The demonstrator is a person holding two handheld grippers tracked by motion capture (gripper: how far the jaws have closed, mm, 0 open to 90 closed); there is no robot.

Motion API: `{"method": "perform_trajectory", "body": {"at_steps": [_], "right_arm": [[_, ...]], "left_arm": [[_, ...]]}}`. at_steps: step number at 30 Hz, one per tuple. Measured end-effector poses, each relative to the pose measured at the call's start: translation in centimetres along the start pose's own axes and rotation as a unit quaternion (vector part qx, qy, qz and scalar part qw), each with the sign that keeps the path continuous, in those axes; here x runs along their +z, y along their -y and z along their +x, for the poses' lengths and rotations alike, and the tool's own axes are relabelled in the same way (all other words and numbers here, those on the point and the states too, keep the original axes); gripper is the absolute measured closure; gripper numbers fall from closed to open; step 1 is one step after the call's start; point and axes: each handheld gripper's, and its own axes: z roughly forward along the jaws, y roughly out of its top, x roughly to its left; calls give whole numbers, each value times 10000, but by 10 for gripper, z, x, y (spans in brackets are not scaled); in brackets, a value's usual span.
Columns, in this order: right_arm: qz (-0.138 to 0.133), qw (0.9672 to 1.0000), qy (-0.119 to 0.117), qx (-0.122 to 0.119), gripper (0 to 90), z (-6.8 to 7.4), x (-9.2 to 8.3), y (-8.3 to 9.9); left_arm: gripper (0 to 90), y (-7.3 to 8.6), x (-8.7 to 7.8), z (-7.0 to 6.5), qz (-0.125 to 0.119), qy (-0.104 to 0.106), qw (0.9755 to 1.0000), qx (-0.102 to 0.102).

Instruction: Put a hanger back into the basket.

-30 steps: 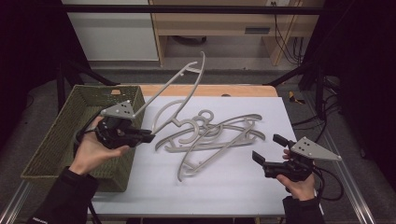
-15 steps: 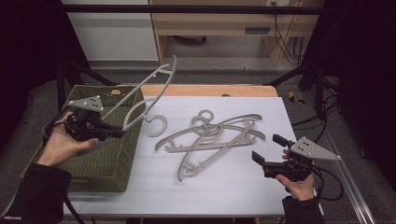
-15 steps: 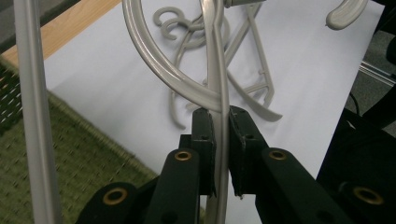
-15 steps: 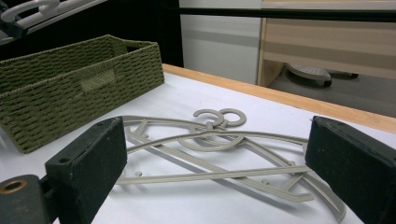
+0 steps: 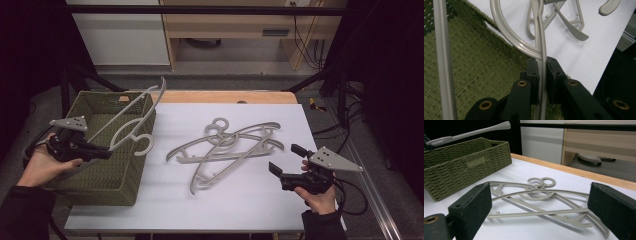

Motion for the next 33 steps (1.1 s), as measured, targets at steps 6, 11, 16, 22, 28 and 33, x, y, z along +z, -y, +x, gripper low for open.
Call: {"method": "perform_trajectory", "body": {"at_steps": [6,11,16,22,28,33], "right_arm": [[-4,10000,5,-18,57,0,1,0],[-4,10000,4,-10,57,0,0,0],[5,10000,6,10,56,0,0,0],[15,10000,3,-2,57,0,0,0],[-11,10000,22,-9,56,0,-1,0],[15,10000,13,-16,56,0,0,0]], "left_arm": [[818,14,-7,11,57,10,9998,-214],[818,28,-8,23,50,-24,9990,-445],[817,35,-7,31,85,2,9982,-590],[816,38,-3,34,165,41,9977,-649],[816,44,1,39,118,26,9970,-764],[816,54,0,49,163,-21,9950,-982]]}}
